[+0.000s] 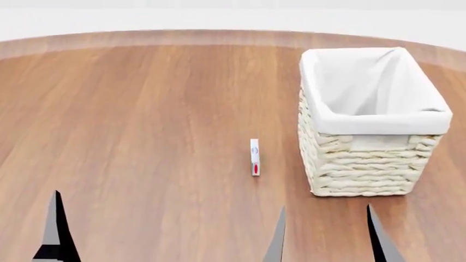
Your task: Pick up the tomato sauce, and put it in the basket.
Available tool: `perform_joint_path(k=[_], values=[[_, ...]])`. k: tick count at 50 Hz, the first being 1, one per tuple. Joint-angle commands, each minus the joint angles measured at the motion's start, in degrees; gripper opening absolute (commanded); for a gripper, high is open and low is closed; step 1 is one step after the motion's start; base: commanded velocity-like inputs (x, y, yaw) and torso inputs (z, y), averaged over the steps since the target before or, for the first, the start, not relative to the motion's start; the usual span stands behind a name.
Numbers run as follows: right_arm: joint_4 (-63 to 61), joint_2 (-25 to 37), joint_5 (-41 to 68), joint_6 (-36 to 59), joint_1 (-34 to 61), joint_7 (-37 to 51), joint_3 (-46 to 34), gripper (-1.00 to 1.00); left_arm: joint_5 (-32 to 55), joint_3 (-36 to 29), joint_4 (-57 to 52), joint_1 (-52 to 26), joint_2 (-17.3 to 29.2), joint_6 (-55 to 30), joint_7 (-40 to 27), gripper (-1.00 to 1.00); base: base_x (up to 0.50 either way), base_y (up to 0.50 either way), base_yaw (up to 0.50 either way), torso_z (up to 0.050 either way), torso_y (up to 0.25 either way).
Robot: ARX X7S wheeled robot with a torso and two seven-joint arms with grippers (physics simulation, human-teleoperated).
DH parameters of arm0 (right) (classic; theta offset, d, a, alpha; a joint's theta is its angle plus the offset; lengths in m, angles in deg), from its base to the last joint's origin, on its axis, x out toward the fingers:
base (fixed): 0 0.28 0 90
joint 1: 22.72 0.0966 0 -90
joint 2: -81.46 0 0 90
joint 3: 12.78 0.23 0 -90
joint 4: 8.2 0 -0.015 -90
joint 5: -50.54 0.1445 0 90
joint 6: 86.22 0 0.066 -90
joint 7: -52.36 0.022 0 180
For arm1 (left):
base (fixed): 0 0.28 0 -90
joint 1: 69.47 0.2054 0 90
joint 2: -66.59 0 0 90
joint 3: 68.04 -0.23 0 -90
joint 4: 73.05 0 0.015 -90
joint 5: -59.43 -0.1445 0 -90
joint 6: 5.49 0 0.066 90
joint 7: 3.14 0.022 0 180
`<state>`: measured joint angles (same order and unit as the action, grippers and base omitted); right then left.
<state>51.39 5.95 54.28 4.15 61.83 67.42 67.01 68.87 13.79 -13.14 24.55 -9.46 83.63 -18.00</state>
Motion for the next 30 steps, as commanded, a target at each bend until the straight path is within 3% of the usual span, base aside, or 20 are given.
perform_joint_path(k=[1, 30], values=[[-0.2, 0.4, 0.2, -0.1, -0.1, 0.3, -0.2, 1.00, 0.2, -0.2, -0.1, 0.2, 0.3, 0.1, -0.4, 1.00, 0.16, 0.00, 0.00, 0.000, 0.000], [0.4, 1.2, 0.6, -0.2, 0.4, 1.1, -1.0, 1.00, 0.2, -0.8, 0.8, 0.0, 0.9, 0.8, -1.2, 1.00, 0.17, 0.00, 0.00, 0.000, 0.001]])
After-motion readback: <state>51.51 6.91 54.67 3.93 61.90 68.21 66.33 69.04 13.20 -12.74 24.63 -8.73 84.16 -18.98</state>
